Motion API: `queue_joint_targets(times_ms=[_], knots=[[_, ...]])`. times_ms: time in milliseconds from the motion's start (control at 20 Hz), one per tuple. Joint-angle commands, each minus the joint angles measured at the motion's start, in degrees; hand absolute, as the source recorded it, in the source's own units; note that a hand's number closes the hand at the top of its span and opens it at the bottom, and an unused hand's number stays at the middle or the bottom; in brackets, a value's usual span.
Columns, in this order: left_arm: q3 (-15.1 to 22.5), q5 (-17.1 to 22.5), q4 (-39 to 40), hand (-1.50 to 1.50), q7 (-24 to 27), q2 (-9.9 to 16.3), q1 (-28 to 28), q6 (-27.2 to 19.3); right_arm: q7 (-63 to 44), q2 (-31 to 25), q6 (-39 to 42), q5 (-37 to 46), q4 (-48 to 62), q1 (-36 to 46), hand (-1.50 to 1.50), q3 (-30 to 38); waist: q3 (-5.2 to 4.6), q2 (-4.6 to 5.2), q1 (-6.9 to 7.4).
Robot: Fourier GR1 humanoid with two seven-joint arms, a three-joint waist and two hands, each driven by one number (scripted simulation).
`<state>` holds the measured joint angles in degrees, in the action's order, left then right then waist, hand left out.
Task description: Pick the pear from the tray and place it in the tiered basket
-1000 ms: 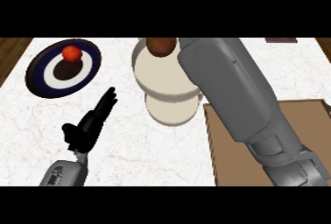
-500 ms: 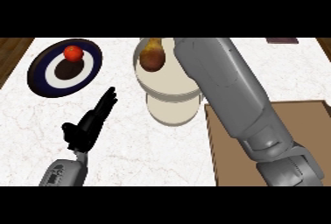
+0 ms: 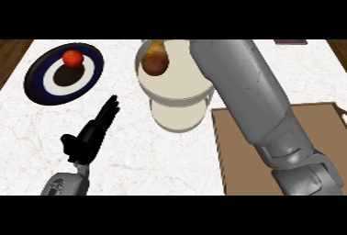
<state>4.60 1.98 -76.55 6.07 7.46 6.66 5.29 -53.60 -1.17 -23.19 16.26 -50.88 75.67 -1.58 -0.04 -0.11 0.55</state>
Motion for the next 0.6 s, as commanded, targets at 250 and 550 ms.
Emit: queue_joint_targets(times_ms=[250,550], knots=[[-2.61,1.49,0.31,0.00,0.82,2.06,-1.54,1.25,-5.51,-12.59,-10.73,14.56,-6.77,-3.78,-1.50,-0.83,0.03,-0.78,-2.64],[-2.03,0.90,-1.50,0.00,-0.28,0.68,-1.39,-0.34,-3.53,-19.16,-10.37,11.97,-25.14,-15.43,-1.50,5.03,0.15,-0.96,-3.53]])
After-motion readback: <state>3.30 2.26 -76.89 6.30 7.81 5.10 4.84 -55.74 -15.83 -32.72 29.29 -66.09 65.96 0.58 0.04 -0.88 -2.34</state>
